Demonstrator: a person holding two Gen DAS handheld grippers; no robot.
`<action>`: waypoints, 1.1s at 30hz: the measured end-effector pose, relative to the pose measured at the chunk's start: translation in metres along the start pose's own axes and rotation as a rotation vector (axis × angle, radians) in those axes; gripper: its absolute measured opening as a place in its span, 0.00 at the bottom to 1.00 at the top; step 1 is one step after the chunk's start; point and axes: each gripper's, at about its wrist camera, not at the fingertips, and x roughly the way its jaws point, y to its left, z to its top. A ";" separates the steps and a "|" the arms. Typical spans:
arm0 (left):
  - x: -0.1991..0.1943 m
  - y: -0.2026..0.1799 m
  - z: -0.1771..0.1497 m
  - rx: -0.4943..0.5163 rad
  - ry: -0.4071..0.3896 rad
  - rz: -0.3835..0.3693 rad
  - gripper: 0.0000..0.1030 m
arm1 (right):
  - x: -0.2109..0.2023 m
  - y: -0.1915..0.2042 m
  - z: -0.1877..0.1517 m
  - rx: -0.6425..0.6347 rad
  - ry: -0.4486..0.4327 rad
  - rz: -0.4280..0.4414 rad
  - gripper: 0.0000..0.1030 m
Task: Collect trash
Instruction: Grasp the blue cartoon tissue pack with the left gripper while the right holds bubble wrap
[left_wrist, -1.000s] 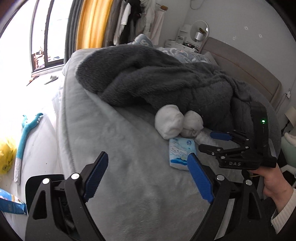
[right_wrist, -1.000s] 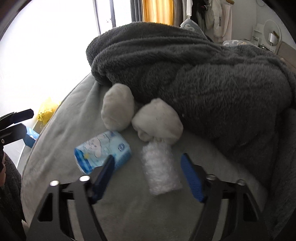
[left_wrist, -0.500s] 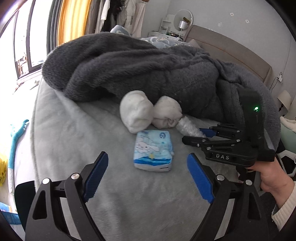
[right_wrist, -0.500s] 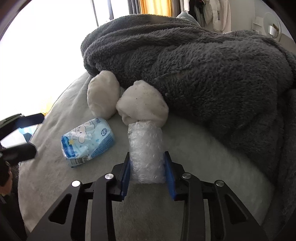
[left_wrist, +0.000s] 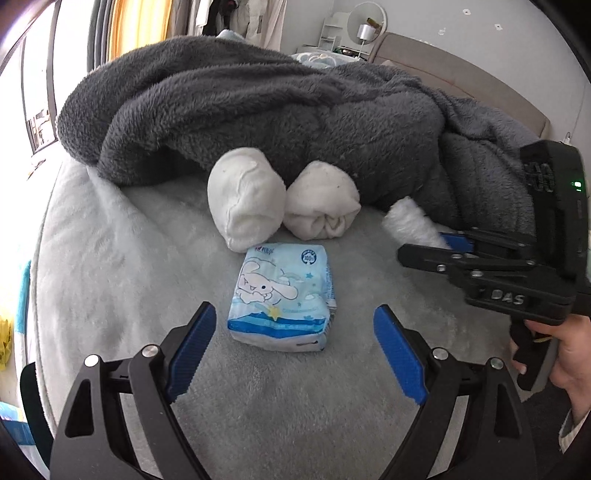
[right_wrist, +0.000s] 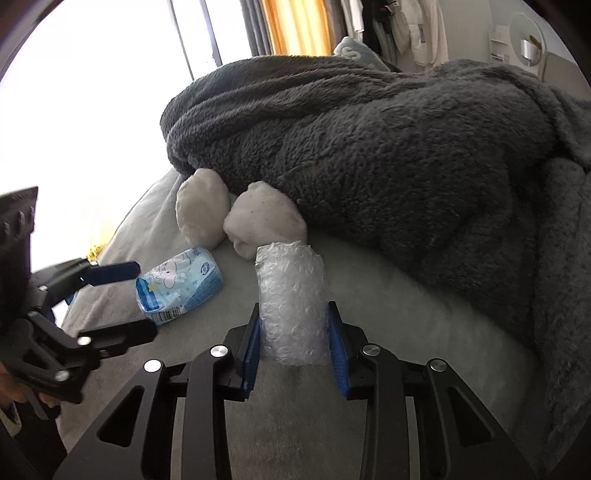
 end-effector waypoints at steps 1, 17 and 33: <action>0.002 0.000 0.000 -0.002 0.001 0.002 0.86 | -0.002 -0.001 -0.001 0.006 -0.005 0.001 0.32; 0.026 0.000 0.004 -0.006 0.035 0.046 0.67 | -0.036 0.032 0.012 0.068 -0.096 0.023 0.32; -0.009 0.016 -0.014 -0.048 -0.015 -0.020 0.54 | -0.054 0.081 0.015 0.108 -0.135 0.012 0.32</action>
